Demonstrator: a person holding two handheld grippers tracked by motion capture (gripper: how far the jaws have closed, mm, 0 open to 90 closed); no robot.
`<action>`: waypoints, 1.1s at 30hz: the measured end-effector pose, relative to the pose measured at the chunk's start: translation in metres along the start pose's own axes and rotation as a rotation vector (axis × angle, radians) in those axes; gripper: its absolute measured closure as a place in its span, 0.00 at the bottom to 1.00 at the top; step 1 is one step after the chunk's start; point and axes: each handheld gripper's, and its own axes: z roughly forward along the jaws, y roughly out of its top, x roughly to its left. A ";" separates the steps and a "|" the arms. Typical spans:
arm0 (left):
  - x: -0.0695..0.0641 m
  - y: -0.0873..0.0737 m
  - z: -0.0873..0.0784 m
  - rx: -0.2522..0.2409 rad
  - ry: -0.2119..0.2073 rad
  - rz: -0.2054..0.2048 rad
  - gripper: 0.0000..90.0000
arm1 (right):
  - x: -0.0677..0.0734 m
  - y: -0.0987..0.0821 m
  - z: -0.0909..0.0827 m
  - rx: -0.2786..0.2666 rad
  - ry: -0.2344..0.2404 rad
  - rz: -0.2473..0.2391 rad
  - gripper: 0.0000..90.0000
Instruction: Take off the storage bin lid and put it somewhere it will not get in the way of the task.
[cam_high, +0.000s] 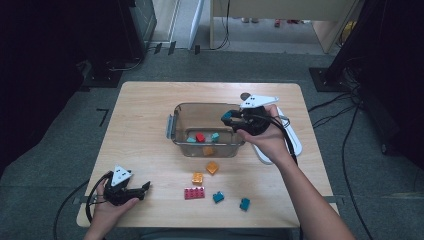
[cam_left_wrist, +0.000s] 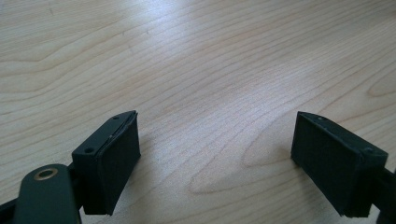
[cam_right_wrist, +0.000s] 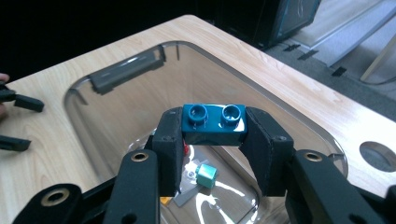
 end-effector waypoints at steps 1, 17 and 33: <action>0.000 0.000 0.000 0.000 0.000 0.000 0.17 | -0.002 -0.001 0.005 0.011 -0.003 0.004 0.67; 0.000 0.000 0.000 0.000 0.000 0.000 0.17 | -0.018 -0.023 0.049 0.159 -0.022 0.038 0.66; 0.000 0.000 0.000 0.000 0.000 0.000 0.17 | -0.017 -0.023 0.048 0.170 -0.024 0.046 0.52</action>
